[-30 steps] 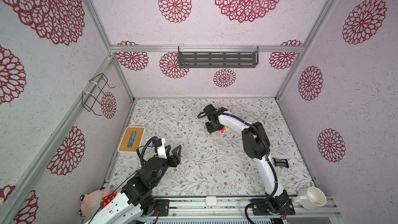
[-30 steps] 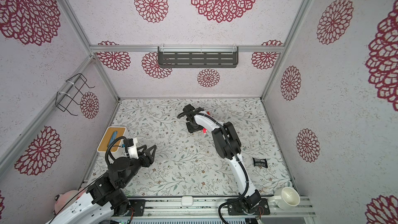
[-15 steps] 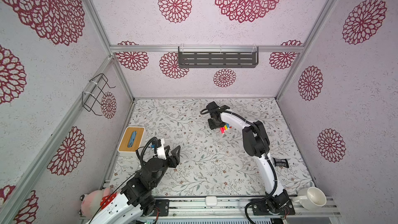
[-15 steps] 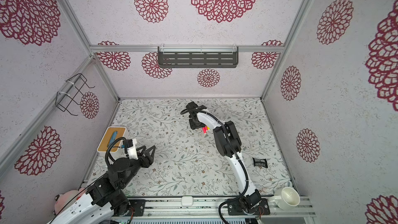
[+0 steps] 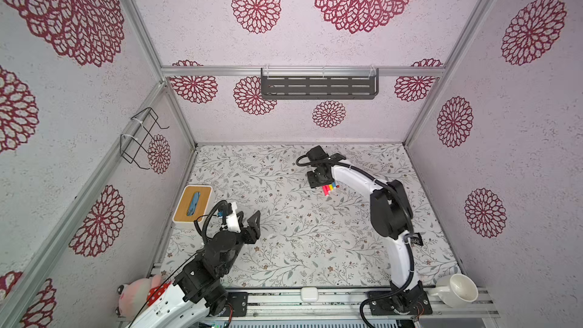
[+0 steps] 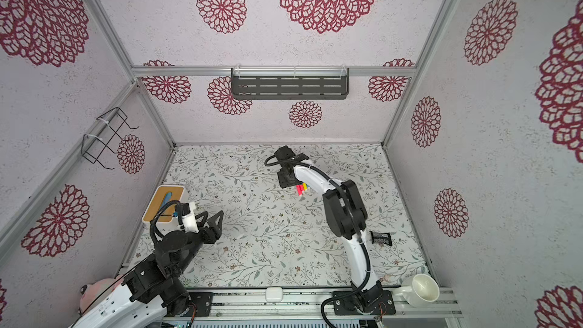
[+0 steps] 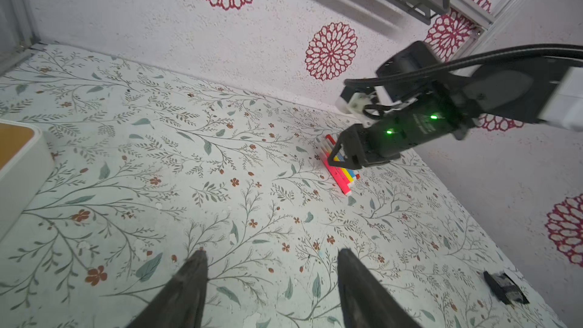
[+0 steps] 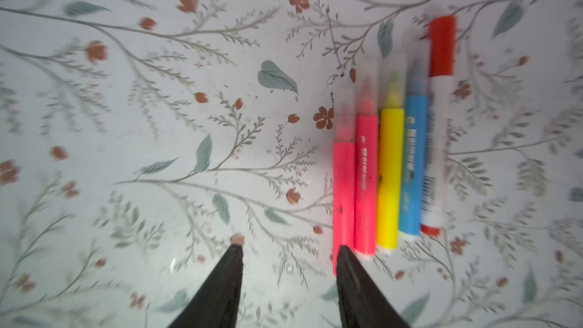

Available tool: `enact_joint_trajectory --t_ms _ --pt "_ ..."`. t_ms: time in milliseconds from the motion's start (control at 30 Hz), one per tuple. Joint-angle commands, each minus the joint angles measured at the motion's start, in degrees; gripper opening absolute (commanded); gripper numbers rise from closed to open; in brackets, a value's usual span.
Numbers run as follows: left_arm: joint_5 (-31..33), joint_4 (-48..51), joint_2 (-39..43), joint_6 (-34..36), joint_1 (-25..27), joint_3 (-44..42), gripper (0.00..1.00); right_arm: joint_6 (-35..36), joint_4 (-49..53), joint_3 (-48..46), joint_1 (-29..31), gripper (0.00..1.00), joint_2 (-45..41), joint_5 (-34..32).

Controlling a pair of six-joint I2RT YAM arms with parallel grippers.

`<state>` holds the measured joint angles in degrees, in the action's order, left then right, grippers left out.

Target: Insert the pens into the pen caps

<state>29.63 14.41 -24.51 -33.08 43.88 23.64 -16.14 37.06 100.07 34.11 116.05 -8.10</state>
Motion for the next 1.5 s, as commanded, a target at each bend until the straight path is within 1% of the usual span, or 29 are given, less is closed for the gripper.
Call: enact_joint_trajectory --t_ms 0,133,233,267,300,333,400,433,467,500,567,600,700,800,867,967,1133,1300,1400,1433,1467 --pt "8.4 0.8 -0.7 3.2 0.1 2.9 0.68 0.1 -11.7 -7.4 0.3 0.51 -14.7 -1.1" --pt "16.8 -0.3 -1.9 7.3 0.1 3.8 0.72 1.5 -22.8 -21.3 0.1 0.56 -29.1 -4.3" --pt "21.7 -1.2 -3.2 10.5 0.0 5.0 0.75 2.2 -30.6 -31.7 0.0 0.61 -39.8 -8.1" --pt "23.5 -1.5 -3.8 11.6 0.0 5.3 0.76 2.7 -33.2 -35.3 0.0 0.65 -43.4 -9.6" --pt "25.8 -1.7 -4.5 12.5 0.0 5.7 0.85 3.0 -35.6 -39.1 0.1 0.69 -47.0 -11.1" --pt "27.8 -1.8 -5.3 13.2 0.0 5.9 0.97 3.3 -37.5 -42.1 -0.1 0.73 -49.6 -11.9" --pt "32.8 -1.9 -8.0 14.9 -0.3 6.6 0.98 5.9 -41.5 -49.5 -0.1 0.78 -56.5 -12.8" --pt "34.5 -2.1 -9.5 15.8 -0.5 6.8 0.98 6.5 -42.3 -52.1 -0.1 0.82 -59.2 -13.2" --pt "36.9 -2.4 -11.1 16.4 -0.6 7.1 0.98 6.5 -42.3 -54.8 -0.1 0.89 -62.0 -15.7" --pt "39.2 -2.3 -12.8 16.3 -0.7 7.5 0.98 6.3 -42.3 -57.3 -0.1 0.98 -64.2 -18.8" --pt "42.1 -2.6 -15.8 15.6 -0.9 7.9 0.98 6.7 -42.9 -62.9 -0.1 0.99 -69.0 -23.0" --pt "42.3 -3.0 -17.1 16.0 -1.0 8.0 0.98 7.6 -44.0 -66.5 -0.1 0.99 -71.8 -25.2" --pt "41.6 -5.5 -20.3 18.1 -2.1 7.3 0.98 7.6 -45.0 -74.4 -0.1 0.99 -80.1 -31.6" --pt "41.6 -8.5 -22.6 18.8 -4.1 5.6 0.98 7.1 -43.3 -79.2 -0.1 0.99 -86.2 -37.6" --pt "41.1 -9.1 -23.2 18.9 -5.7 4.7 0.98 6.1 -42.7 -81.5 -0.1 0.99 -88.5 -40.5" --pt "39.3 -11.6 -22.8 19.7 -8.4 2.1 0.99 8.2 -43.6 -85.5 -0.1 0.99 -91.2 -41.2" --pt "39.6 -17.3 -21.4 20.6 -11.7 -3.2 1.0 9.3 -45.6 -90.2 -0.1 0.99 -92.8 -46.4" --pt "37.5 -16.7 -22.7 16.9 -15.3 -5.4 1.0 11.2 -47.8 -93.6 -0.2 0.99 -93.1 -46.8" --pt "36.9 -17.3 -24.3 15.2 -16.2 -6.7 1.0 10.6 -48.7 -95.7 -0.2 0.99 -93.3 -46.9" --pt "37.2 -18.6 -25.0 16.1 -16.4 -7.1 0.99 10.1 -48.6 -96.4 -0.2 0.99 -93.3 -46.9" --pt "37.4 -17.2 -25.4 15.0 -16.4 -6.6 0.99 9.5 -48.6 -97.0 -0.2 0.99 -93.1 -47.0"
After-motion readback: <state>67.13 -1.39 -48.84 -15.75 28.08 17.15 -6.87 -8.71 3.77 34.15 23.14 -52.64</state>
